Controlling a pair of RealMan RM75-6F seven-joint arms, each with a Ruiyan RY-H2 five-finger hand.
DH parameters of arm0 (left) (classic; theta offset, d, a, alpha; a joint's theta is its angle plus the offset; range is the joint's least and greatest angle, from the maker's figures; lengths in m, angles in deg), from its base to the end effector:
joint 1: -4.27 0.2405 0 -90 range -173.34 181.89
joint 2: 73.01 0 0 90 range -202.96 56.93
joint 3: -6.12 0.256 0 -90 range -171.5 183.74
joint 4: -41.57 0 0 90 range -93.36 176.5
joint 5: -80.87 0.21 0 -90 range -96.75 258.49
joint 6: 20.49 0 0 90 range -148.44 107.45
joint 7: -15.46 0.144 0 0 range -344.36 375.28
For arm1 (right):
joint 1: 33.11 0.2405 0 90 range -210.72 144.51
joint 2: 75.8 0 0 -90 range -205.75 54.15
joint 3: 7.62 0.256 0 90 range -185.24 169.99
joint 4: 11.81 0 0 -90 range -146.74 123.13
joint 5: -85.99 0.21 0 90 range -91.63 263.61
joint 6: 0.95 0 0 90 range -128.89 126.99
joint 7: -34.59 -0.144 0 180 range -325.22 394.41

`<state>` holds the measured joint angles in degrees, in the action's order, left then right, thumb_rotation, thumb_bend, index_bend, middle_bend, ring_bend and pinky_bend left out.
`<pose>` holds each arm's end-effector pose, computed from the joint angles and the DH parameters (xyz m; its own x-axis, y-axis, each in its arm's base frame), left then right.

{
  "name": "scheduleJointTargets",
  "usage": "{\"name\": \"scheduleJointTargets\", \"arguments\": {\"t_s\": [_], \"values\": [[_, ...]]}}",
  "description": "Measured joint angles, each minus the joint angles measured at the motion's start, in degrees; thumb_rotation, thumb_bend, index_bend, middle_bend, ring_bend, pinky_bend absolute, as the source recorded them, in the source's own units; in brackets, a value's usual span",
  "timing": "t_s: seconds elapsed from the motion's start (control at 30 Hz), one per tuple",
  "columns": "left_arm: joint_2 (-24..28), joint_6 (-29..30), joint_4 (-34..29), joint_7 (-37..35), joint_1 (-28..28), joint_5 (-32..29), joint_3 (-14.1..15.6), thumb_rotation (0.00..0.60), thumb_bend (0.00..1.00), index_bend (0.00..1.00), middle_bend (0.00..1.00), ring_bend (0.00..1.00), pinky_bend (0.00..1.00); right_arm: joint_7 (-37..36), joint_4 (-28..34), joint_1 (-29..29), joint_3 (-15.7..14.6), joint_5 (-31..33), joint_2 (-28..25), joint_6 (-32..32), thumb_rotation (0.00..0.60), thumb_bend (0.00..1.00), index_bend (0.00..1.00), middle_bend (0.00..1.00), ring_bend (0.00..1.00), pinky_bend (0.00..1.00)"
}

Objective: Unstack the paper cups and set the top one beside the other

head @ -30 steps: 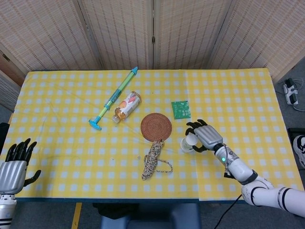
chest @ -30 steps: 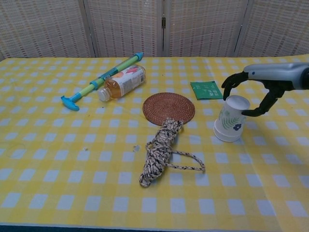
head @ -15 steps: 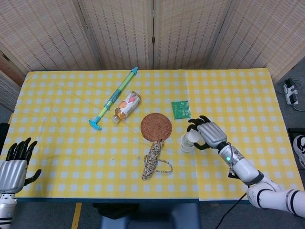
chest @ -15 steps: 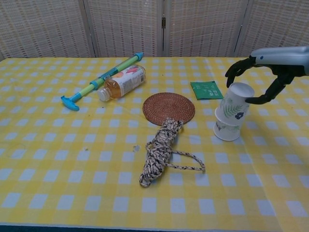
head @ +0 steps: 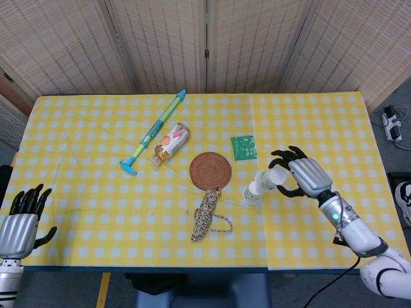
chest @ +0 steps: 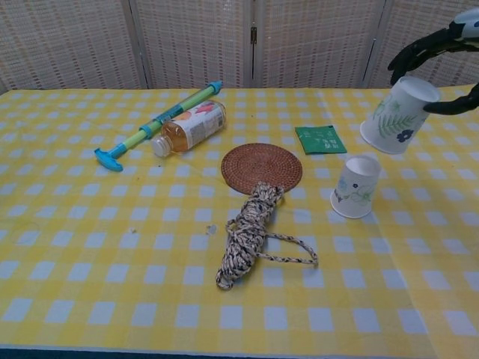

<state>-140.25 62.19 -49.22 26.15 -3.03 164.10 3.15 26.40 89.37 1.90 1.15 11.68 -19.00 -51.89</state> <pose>-0.3119 0.1947 0.1411 0.5321 0.0280 0.8462 0.8467 -0.0066 -0.5321 -0.1945 -0.3221 0.1299 0.2965 -0.3411 0.8921 -0.9373 -0.2830 0.2033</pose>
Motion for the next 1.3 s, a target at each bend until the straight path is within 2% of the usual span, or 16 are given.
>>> {"name": "scheduleJointTargets", "arguments": {"t_s": [0.2,0.67,1.3], "values": [[-0.3,-0.1,0.1,0.0,-0.1,0.0,0.0,0.6,0.32,0.02,0.0,0.0,0.0,-2.2,-3.2,-0.9,-1.0,0.8,0.0,1.3,0.6,0.38,0.4,0.18,0.15,0.0],[0.0,0.1,-0.6,0.2,0.0,0.1,0.2,0.6,0.32,0.02,0.0,0.0,0.0,-1.4,-15.2,0.7,-3.4,3.4,9.6,8.1,0.6,0.39,0.4,0.18,0.15,0.0],[-0.1,0.1,-0.4,-0.3,-0.1,0.0,0.0,0.6,0.32,0.02,0.0,0.0,0.0,0.0,-17.7,1.6,-3.4,4.0,12.8,9.4,0.6,0.39,0.4,0.17,0.14,0.0]]}}
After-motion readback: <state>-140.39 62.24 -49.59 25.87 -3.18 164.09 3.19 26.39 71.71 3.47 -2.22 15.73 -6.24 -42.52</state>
